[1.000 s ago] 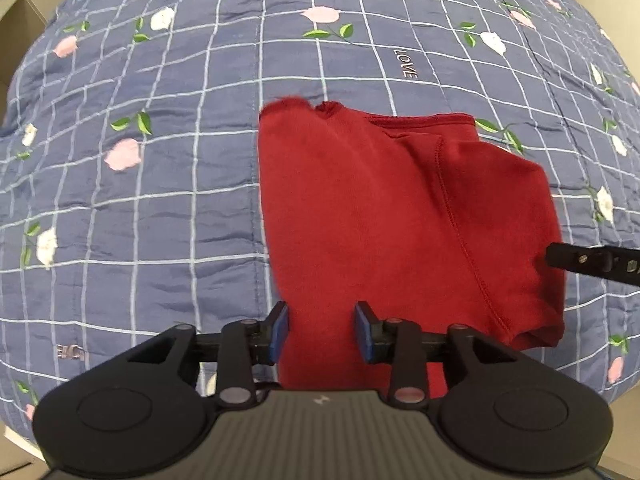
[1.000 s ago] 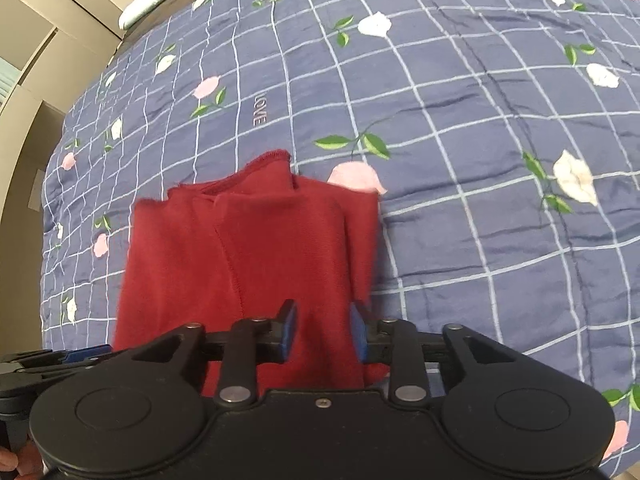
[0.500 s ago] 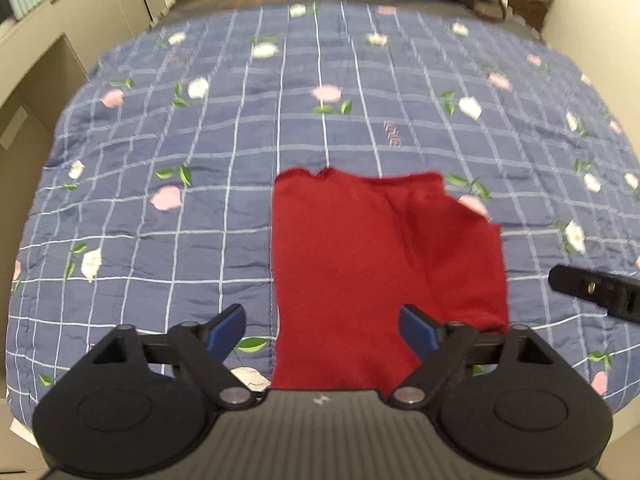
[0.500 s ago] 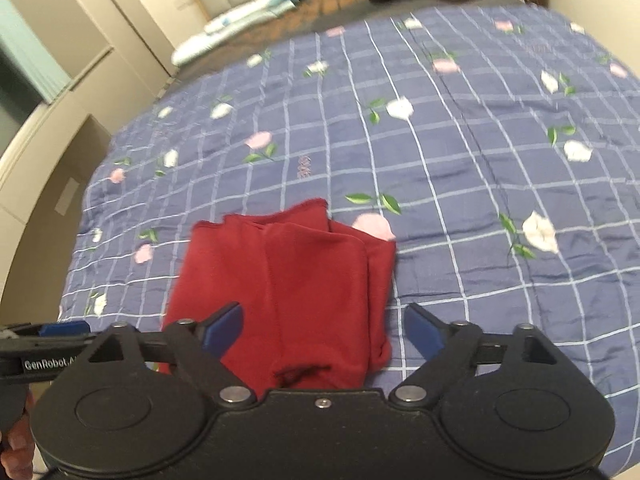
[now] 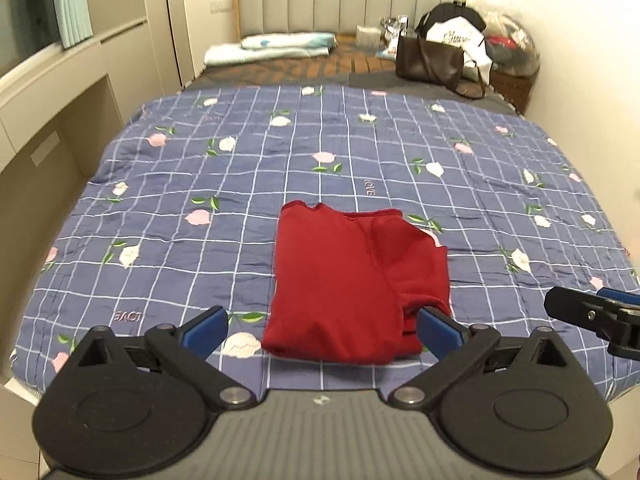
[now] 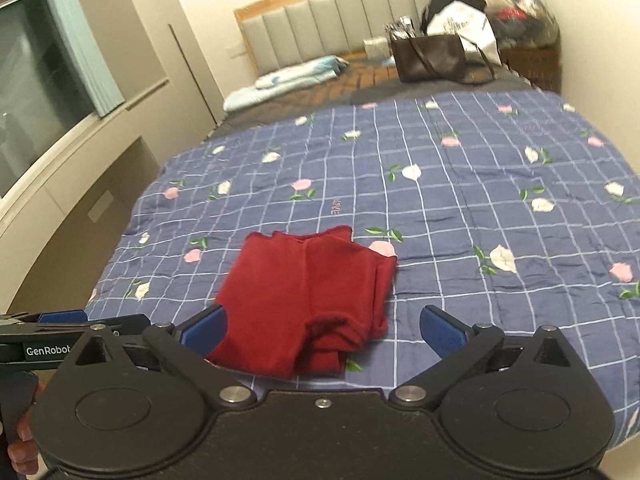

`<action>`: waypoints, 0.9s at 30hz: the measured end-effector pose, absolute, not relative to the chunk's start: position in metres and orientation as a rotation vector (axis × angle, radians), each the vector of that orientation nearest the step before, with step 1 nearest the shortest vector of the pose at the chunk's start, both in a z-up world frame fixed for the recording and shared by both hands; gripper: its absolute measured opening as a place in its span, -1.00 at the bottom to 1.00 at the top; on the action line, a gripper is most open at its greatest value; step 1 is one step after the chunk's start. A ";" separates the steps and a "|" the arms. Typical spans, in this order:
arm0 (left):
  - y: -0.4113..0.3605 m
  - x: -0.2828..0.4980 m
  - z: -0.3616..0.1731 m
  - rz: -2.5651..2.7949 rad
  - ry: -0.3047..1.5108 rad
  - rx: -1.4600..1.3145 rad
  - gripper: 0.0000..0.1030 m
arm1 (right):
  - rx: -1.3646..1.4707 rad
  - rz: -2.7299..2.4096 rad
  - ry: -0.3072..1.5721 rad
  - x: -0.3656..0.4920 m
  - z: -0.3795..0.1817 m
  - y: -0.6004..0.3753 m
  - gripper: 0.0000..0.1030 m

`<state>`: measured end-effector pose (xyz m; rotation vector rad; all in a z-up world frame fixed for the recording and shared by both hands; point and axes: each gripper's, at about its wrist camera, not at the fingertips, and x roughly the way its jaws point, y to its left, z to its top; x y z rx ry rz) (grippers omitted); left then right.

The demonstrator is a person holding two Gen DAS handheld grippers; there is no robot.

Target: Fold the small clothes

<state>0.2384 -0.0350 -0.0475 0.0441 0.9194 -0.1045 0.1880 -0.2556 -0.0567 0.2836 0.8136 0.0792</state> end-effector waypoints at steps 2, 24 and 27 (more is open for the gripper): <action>-0.033 0.219 -0.042 -0.098 0.901 0.046 0.99 | 0.277 0.090 0.796 0.170 -0.052 -0.254 0.99; 0.027 0.104 -0.040 -0.107 0.891 0.071 0.99 | 0.204 0.138 0.875 0.066 -0.044 -0.210 0.99; 0.037 0.101 -0.042 -0.114 0.901 0.075 0.99 | 0.222 0.121 0.896 0.063 -0.048 -0.205 0.99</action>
